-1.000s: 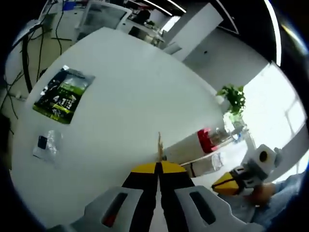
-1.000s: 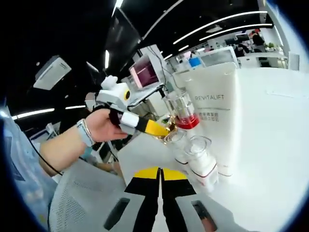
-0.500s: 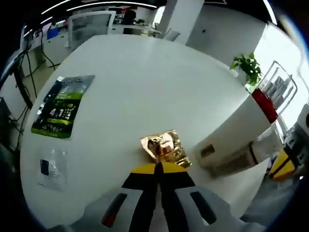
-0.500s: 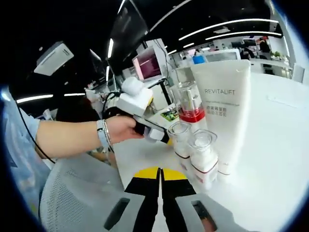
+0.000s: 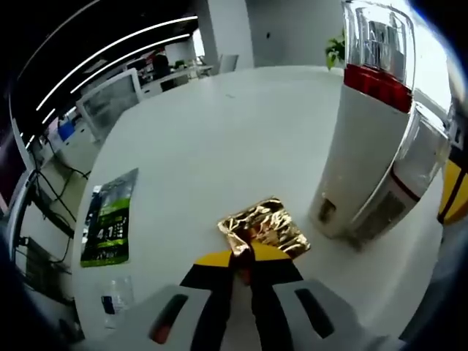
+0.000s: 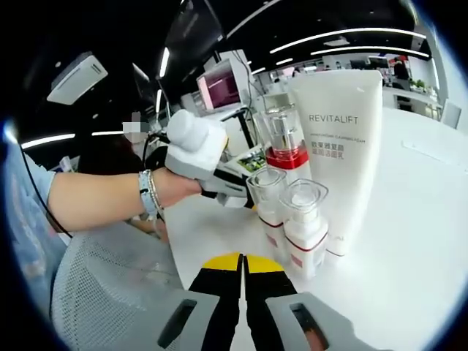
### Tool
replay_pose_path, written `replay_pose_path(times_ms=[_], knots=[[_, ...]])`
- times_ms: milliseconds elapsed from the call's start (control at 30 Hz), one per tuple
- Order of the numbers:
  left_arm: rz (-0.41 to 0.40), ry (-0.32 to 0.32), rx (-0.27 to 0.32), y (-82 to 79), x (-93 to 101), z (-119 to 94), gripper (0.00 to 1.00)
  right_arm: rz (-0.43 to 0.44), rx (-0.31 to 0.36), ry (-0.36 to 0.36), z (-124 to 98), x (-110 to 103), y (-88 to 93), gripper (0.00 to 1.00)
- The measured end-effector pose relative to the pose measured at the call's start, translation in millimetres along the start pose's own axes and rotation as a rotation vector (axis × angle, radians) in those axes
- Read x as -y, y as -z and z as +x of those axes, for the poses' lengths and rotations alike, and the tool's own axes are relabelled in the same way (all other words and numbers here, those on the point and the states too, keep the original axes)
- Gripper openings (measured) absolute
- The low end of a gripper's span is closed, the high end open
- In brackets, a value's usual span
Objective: Arrange the skincare products in the storage area until every visible bottle or jar stands upright without overlapping.
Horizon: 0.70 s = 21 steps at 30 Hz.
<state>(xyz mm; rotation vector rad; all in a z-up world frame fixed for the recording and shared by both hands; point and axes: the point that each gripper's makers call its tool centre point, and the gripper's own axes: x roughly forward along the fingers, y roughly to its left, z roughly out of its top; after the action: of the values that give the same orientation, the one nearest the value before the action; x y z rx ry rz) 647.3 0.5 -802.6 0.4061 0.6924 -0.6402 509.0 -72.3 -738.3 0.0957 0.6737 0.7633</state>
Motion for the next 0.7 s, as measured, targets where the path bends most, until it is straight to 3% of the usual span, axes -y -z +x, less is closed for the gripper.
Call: replay_pose_path(times_ms=[467,633,700], knots=[[0.015,-0.078,-0.002,-0.3,-6.4,-3,0.19,-0.035,-0.027,0.032,1,3,5.5,0.00],[-0.019,-0.097,0.001,0.7,-11.2,-3,0.25,-0.026,-0.029,0.039,1,6,6.0,0.00],[-0.067,-0.086,-0.001,2.5,-12.7,-3,0.26,-0.021,-0.034,0.041,2,7,7.2,0.00]])
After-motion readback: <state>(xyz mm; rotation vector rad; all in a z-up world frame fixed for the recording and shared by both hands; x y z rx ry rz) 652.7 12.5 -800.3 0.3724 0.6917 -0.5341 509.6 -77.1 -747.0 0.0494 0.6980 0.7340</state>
